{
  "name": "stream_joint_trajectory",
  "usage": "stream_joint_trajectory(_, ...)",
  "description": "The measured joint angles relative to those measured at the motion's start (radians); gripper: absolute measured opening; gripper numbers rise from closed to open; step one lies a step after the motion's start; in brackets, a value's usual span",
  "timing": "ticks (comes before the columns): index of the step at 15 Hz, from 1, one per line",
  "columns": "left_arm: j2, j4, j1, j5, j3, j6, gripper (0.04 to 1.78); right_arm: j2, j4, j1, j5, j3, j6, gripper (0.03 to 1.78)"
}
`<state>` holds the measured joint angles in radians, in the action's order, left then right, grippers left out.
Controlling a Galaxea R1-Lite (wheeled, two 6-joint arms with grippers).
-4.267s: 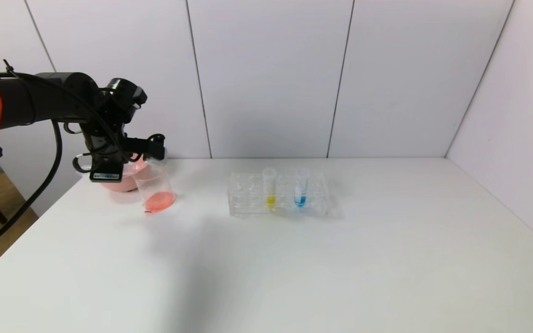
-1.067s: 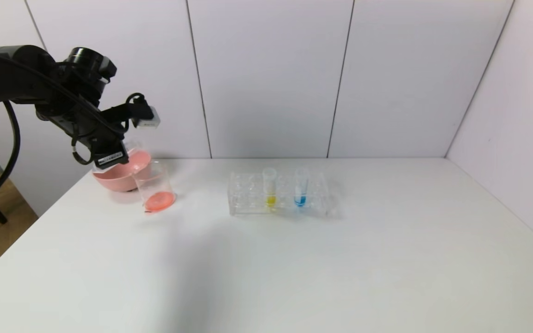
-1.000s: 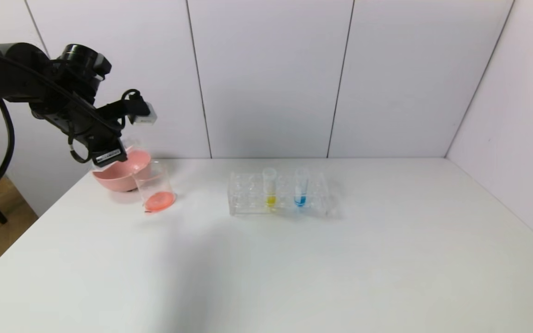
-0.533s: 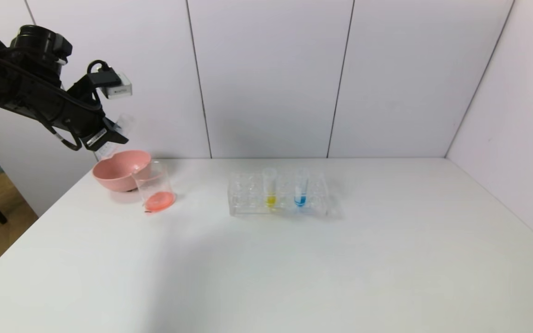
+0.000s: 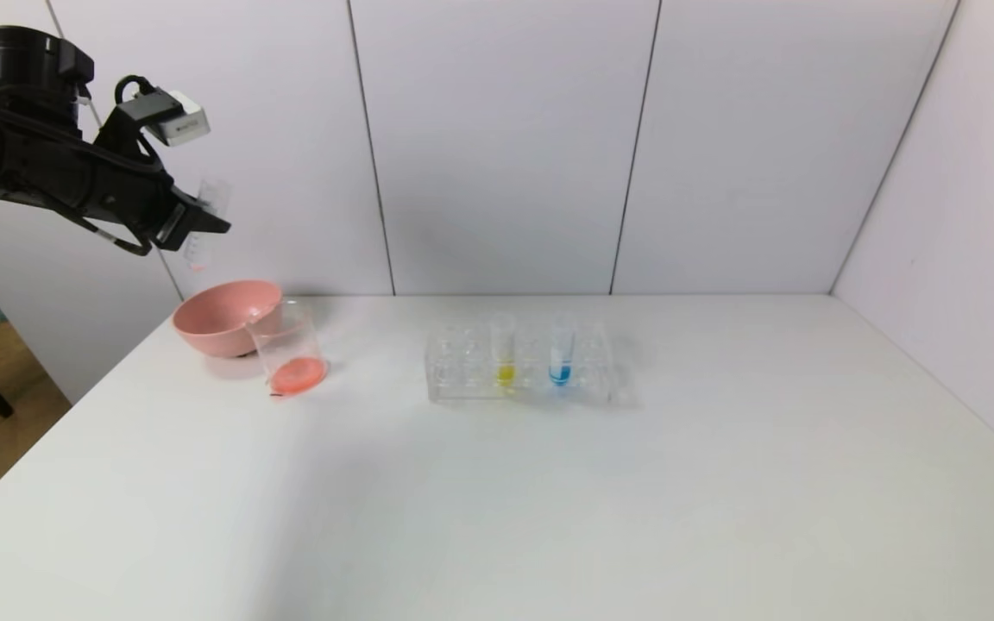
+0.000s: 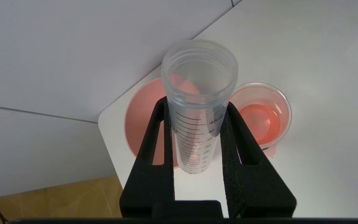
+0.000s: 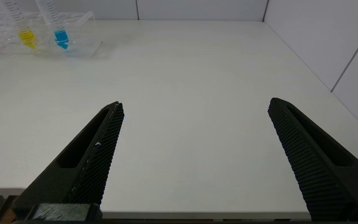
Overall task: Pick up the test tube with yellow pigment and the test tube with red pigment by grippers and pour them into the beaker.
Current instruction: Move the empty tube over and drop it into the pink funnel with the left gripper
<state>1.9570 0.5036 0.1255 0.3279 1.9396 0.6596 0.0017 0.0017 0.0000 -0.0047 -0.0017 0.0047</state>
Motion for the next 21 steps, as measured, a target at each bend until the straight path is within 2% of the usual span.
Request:
stream_joint_trajectory(4,-0.019,-0.219,-0.001,-0.006,-0.094,-0.129,0.45,0.0,0.0,0.0,0.0,0.0,0.0,1.7)
stream_joint_trajectory(8,-0.026,-0.471,-0.016,-0.009,-0.209,-0.319,0.45,0.0,0.0,0.0,0.0,0.0,0.0,1.7)
stream_joint_trajectory(14,-0.02,-0.612,-0.018,-0.097,-0.308,-0.486,0.45,0.0,0.0,0.0,0.0,0.0,0.0,1.7)
stream_joint_trajectory(21,0.053,-0.983,-0.004,-0.099,-0.441,-0.619,0.45,0.0,0.0,0.0,0.0,0.0,0.0,1.7)
